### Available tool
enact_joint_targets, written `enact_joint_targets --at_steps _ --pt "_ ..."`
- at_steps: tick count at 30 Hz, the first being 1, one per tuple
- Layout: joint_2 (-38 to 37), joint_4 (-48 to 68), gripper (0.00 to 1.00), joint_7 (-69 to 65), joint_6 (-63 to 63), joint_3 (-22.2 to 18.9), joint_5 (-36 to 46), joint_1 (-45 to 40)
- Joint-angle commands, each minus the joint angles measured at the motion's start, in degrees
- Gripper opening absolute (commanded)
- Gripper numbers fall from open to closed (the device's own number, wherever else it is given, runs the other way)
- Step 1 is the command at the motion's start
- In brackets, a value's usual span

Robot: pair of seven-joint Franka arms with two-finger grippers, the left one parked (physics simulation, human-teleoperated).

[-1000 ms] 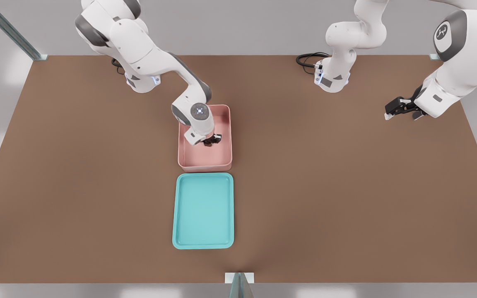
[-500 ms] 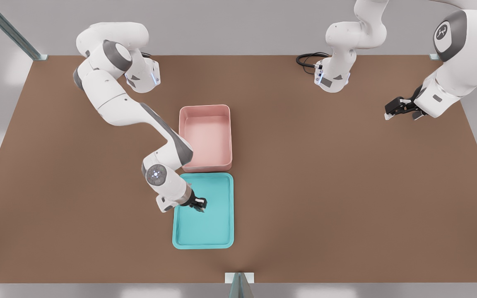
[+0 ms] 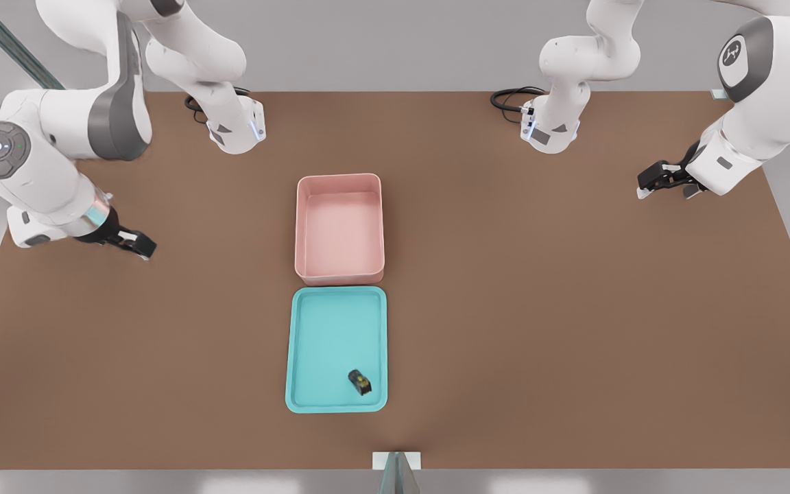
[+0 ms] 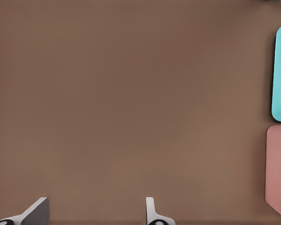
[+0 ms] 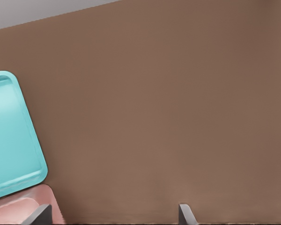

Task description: The left arm remains still, and the right arm places the button from the box into the tray

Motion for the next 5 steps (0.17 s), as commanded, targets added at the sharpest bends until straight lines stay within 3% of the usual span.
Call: enact_joint_targets --at_steps 1,5 --pt "-0.9 -0.4 1.0 -26.4 -12.3 -0.5 4.0 0.4" --pt "-1.5 -0.4 1.0 -26.2 -12.4 -0.5 4.0 0.6"
